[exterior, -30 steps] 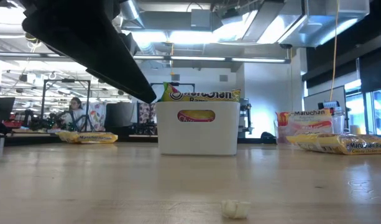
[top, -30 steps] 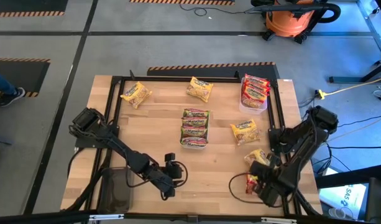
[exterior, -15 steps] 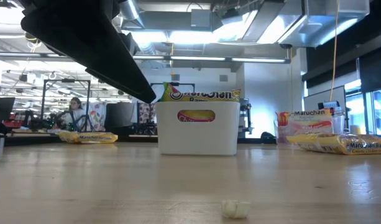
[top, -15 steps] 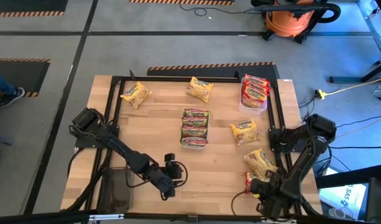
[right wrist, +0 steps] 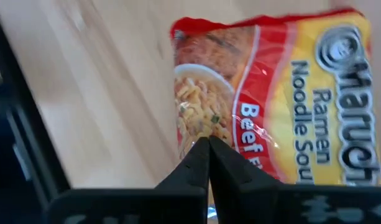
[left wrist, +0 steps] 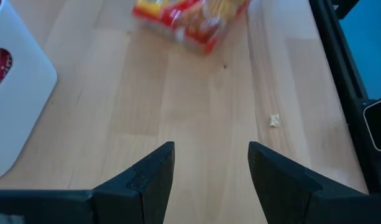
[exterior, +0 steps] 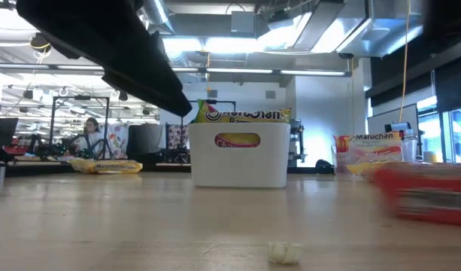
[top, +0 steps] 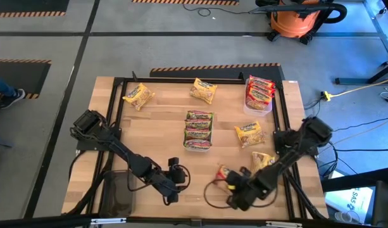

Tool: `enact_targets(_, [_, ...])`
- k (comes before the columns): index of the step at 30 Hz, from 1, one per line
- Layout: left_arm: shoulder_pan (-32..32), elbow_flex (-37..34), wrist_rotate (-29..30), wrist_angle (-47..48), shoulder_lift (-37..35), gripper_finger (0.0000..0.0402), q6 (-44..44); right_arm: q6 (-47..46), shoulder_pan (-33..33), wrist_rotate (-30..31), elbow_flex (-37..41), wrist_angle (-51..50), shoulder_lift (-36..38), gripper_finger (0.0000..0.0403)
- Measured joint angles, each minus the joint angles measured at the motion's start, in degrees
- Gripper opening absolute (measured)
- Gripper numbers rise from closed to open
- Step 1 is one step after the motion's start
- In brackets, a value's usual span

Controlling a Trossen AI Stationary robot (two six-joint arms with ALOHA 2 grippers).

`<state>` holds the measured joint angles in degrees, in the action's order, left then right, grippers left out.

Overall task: Sort Maruchan noodles
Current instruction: Put the red noodle pack into the transparent bin

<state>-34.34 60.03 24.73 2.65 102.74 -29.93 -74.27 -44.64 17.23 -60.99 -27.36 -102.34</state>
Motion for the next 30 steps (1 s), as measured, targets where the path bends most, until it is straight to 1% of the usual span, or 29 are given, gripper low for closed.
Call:
enact_targets(5, [0.0,0.0,0.0,-1.2,0.0,0.0199,0.0,13.1,5.9,-0.6,-0.1,11.2,-3.2,0.0001])
enact_targets(9, [0.0,0.0,0.0,-3.5,0.0,0.0199,0.0,23.0,9.1,-1.0,0.1,18.8,-3.8,0.0001])
enact_targets(12, [0.0,0.0,0.1,-5.2,0.0,0.0199,0.1,27.9,9.7,-2.0,-0.5,18.9,-1.1,0.0001])
enact_targets(13, [0.0,0.0,0.2,-5.9,0.0,0.0199,0.1,28.4,9.6,-2.4,-0.6,17.6,0.5,0.0001])
enact_targets(15, [0.1,0.0,0.3,-7.9,0.6,0.0199,0.3,28.7,9.3,-1.7,-0.6,11.8,4.0,0.0001])
enact_targets(18, [0.1,-0.1,0.6,-11.8,2.5,0.0199,2.0,27.2,8.9,4.1,0.5,4.3,9.2,0.0001])
enact_targets(20, [0.3,-0.1,1.0,-15.2,4.0,0.0199,3.0,26.5,9.3,7.0,2.6,3.0,11.9,0.0001])
enact_targets(21, [0.5,-0.1,1.2,-16.8,4.8,0.0199,3.1,26.3,10.0,7.2,3.8,3.3,12.6,0.0001])
enact_targets(24, [1.3,-0.1,1.6,-20.0,7.2,0.0199,3.1,24.8,12.4,5.0,7.6,3.2,13.5,0.0005])
enact_targets(26, [1.9,-0.1,1.6,-22.3,8.6,0.0199,3.1,23.8,14.6,2.3,9.5,3.7,13.5,0.0022])
enact_targets(28, [2.5,-0.1,1.6,-24.3,9.9,0.0199,3.1,23.6,16.9,-0.1,11.6,4.7,13.3,0.0052])
enact_targets(30, [3.0,0.0,1.6,-25.2,11.2,0.0199,3.0,23.7,19.2,-2.9,13.9,9.0,13.0,0.0092])
